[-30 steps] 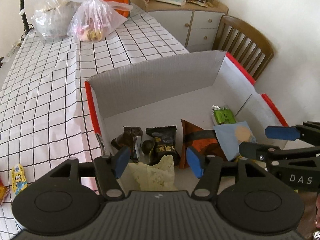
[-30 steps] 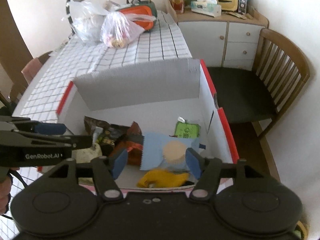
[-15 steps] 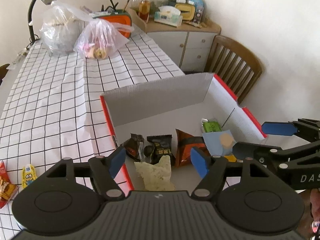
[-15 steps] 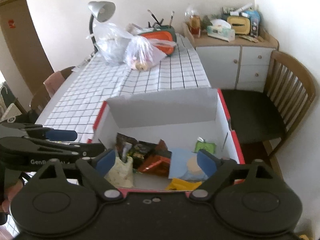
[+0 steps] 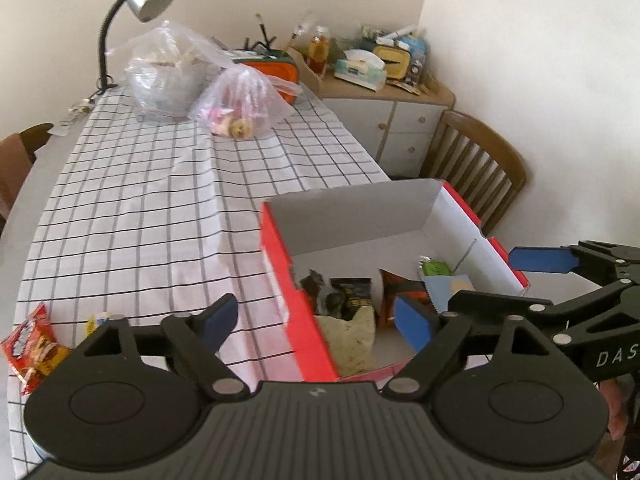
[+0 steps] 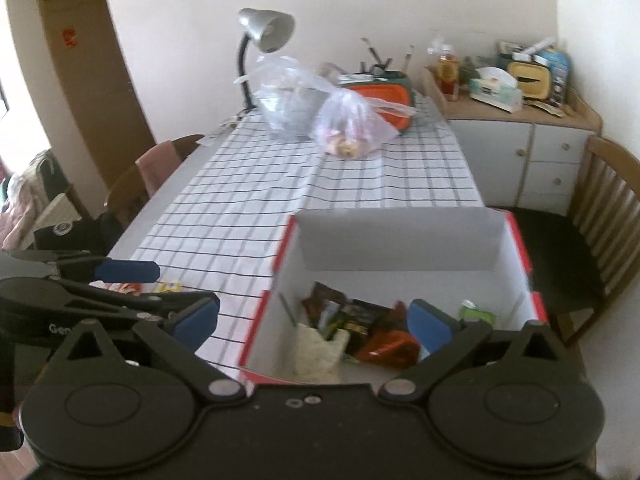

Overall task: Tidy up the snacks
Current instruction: 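Move both tools back toward the remaining snacks on the table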

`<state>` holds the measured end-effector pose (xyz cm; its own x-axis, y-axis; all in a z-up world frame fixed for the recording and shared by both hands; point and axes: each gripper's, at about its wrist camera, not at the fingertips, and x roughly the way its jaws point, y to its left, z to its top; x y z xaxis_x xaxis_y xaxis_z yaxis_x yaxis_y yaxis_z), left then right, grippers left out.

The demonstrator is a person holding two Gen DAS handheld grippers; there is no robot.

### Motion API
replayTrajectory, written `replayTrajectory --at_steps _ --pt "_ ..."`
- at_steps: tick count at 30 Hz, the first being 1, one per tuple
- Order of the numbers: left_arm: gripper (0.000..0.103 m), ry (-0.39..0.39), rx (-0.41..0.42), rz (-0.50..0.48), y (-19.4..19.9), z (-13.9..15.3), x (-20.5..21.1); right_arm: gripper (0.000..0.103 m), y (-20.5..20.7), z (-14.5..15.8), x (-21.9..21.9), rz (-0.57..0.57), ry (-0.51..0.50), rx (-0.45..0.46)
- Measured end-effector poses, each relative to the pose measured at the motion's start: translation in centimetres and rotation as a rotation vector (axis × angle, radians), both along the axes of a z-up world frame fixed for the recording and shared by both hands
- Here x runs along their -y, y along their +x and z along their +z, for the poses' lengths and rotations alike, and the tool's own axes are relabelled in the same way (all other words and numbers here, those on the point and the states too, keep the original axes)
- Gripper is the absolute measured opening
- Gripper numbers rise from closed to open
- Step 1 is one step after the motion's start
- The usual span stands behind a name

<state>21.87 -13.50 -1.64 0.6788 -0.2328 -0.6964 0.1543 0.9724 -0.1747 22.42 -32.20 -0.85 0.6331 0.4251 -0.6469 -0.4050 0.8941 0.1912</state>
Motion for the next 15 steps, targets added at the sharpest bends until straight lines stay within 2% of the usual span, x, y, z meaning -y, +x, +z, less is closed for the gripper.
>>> replayTrajectory --at_steps 2,7,15 --pt "0.088 -0.002 0.003 0.024 -0.3 0.0 -1.1 0.102 0.0 0.1 -1.1 0.020 -0.002 0.002" --pt "0.100 -0.009 0.013 0.112 -1.0 -0.4 -4.4 0.102 0.3 0.2 -4.1 0.070 0.001 -0.001" --pt "0.101 -0.007 0.013 0.260 -1.8 -0.7 -10.2 0.102 0.9 -0.3 -9.5 0.148 -0.004 -0.014"
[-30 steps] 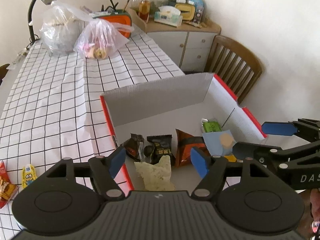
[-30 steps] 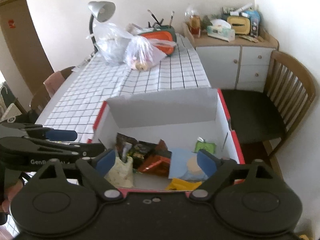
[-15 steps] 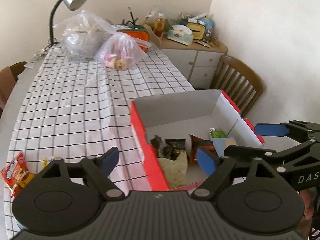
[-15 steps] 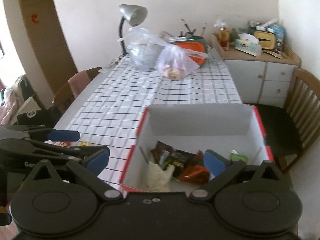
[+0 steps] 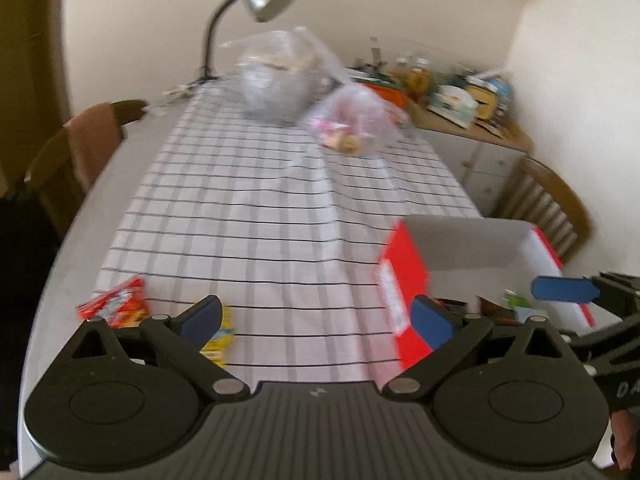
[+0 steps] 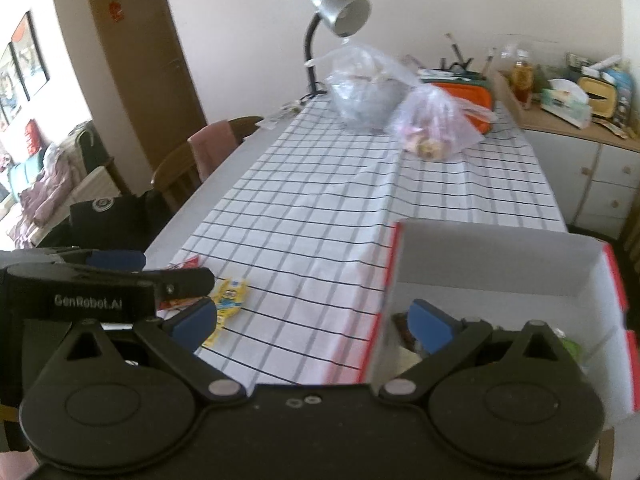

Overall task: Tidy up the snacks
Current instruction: 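Move both tools back toward the remaining snacks on the table, then grasp the yellow minion candy stick with the right tool while the left tool grasps the red crispy snack bag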

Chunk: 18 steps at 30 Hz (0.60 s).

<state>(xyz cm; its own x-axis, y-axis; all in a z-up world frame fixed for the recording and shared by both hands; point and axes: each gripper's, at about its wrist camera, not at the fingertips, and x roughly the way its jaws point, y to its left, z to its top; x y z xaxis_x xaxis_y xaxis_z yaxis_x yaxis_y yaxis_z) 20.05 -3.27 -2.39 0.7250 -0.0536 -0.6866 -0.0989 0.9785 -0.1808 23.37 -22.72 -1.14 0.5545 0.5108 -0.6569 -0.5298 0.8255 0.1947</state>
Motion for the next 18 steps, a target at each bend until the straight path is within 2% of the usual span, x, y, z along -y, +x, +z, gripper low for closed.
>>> replayTrajectory --at_steps 7,11,18 --pt "0.101 0.034 -0.068 0.170 0.7 -1.0 -5.4 0.102 1.2 -1.3 -4.8 0.056 -0.030 -0.020" --pt "0.101 0.014 -0.145 0.252 1.6 -2.8 -8.7 0.102 1.7 -2.4 -7.5 0.086 -0.046 -0.040" --pt "0.101 0.014 -0.228 0.371 2.2 -5.0 -13.1 0.102 2.3 -4.9 -11.7 0.128 -0.091 -0.082"
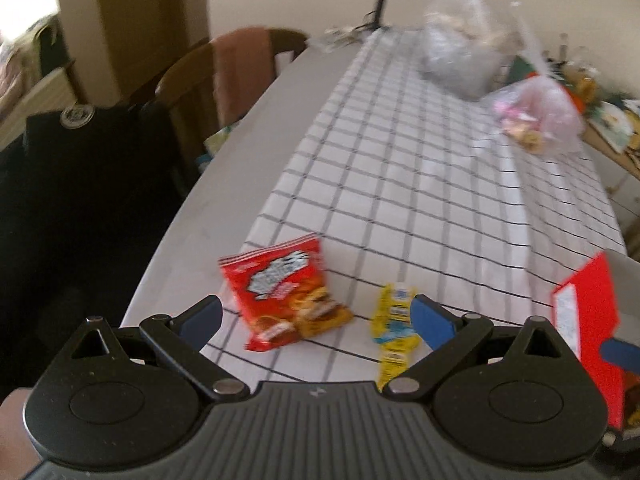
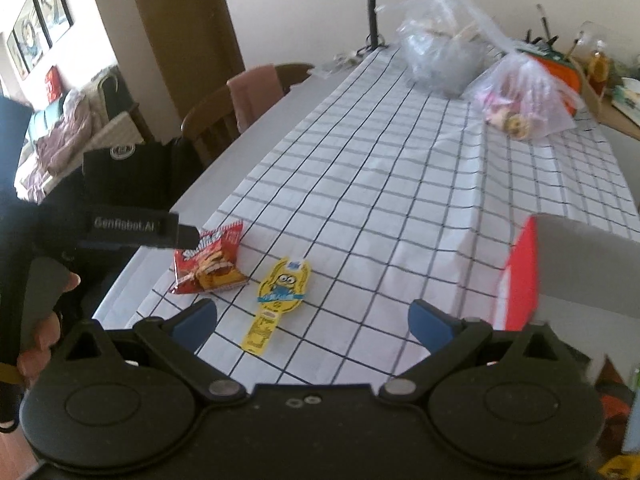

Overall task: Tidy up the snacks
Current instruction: 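Grasp the yellow minion candy stick with the right tool while the left tool grasps the red crispy snack bag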

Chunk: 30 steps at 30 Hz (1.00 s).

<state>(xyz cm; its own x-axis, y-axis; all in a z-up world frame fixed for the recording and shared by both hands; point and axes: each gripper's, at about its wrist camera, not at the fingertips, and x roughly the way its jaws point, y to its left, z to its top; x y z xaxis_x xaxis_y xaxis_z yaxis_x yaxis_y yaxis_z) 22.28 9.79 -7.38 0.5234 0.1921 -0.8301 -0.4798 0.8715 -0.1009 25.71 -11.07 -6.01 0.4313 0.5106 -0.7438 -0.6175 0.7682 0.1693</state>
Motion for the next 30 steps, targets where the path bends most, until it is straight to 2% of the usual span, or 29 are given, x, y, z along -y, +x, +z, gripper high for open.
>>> replayTrajectory --at_steps 11,20,27,30 --pt "0.101 -0.087 -0.138 0.107 2.9 -4.2 -4.4 0.100 1.7 -4.2 -4.7 0.038 -0.095 -0.033" --pt "0.101 -0.148 -0.201 0.125 5.0 -6.7 -5.7 0.098 3.7 -7.6 -7.7 0.095 -0.164 -0.081" --pt "0.101 -0.177 -0.238 0.141 6.6 -7.9 -6.3 0.096 4.8 -8.7 -10.4 0.138 -0.204 -0.096" --pt "0.101 -0.183 -0.257 0.136 7.1 -8.3 -6.1 0.092 5.1 -9.3 -11.3 0.139 -0.245 -0.089"
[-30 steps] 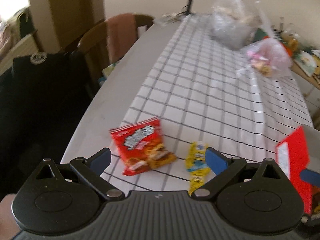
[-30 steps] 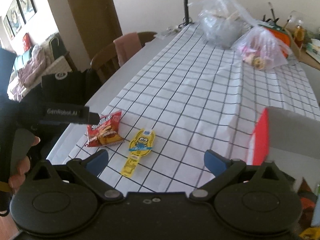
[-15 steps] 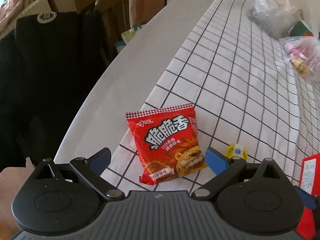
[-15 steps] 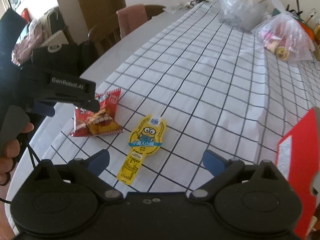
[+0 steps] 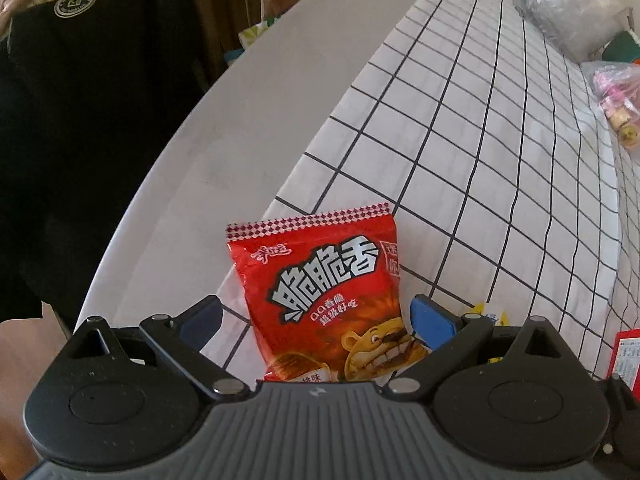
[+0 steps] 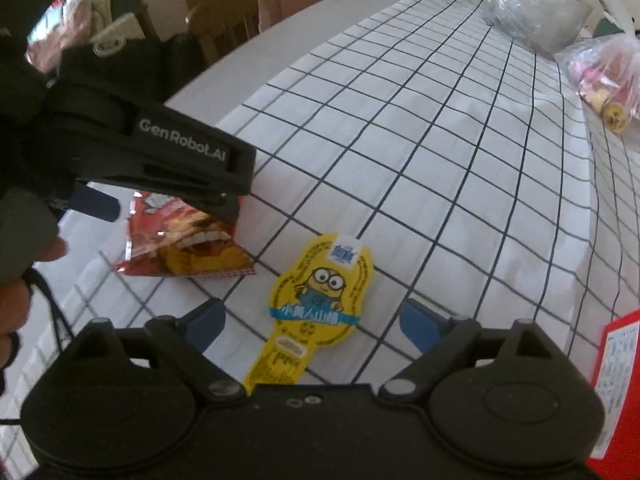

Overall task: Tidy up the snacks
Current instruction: 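Grasp the yellow minion candy stick with the right tool while the left tool grasps the red crispy snack bag, then carry the minion candy and red snack bag over the red box with both tools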

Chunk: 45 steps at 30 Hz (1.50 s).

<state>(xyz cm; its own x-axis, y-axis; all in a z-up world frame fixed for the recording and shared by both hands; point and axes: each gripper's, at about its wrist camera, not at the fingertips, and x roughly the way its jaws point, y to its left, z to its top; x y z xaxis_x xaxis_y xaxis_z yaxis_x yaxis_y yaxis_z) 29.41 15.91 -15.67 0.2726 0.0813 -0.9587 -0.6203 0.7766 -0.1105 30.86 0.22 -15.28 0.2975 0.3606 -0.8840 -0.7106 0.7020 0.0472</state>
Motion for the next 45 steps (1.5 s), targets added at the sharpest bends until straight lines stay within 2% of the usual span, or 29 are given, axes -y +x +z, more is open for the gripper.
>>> replayTrajectory --at_steps 6,12,18,20,22,26,35,45 --pt "0.101 -0.034 -0.029 0.055 0.5 -1.0 -0.8 0.087 0.3 -0.8 -0.9 -0.008 -0.039 -0.006" --pt "0.100 -0.043 -0.051 0.057 0.6 -1.8 -0.6 0.082 0.3 -1.2 -1.2 -0.018 -0.065 0.003" --pt "0.092 -0.019 -0.058 0.049 0.7 -1.7 0.2 0.064 -0.4 -0.9 -1.4 0.007 -0.055 0.018" --pt "0.083 -0.011 -0.054 0.045 0.9 -1.6 0.8 0.053 -0.6 -0.9 -1.3 0.012 -0.050 0.023" --pt "0.078 -0.009 -0.053 0.041 0.9 -1.4 1.2 0.051 -0.6 -0.7 -1.2 0.011 -0.043 0.025" --pt "0.070 -0.021 -0.036 0.044 0.3 -1.0 1.0 0.050 -0.5 -0.7 -0.5 -0.009 -0.036 0.023" --pt "0.067 -0.048 0.001 0.050 -1.6 -0.8 0.6 0.050 -1.2 0.3 2.9 -0.076 0.018 -0.005" --pt "0.067 -0.047 0.069 0.016 -5.2 1.4 1.7 0.050 -3.9 3.8 7.4 -0.128 0.107 0.001"
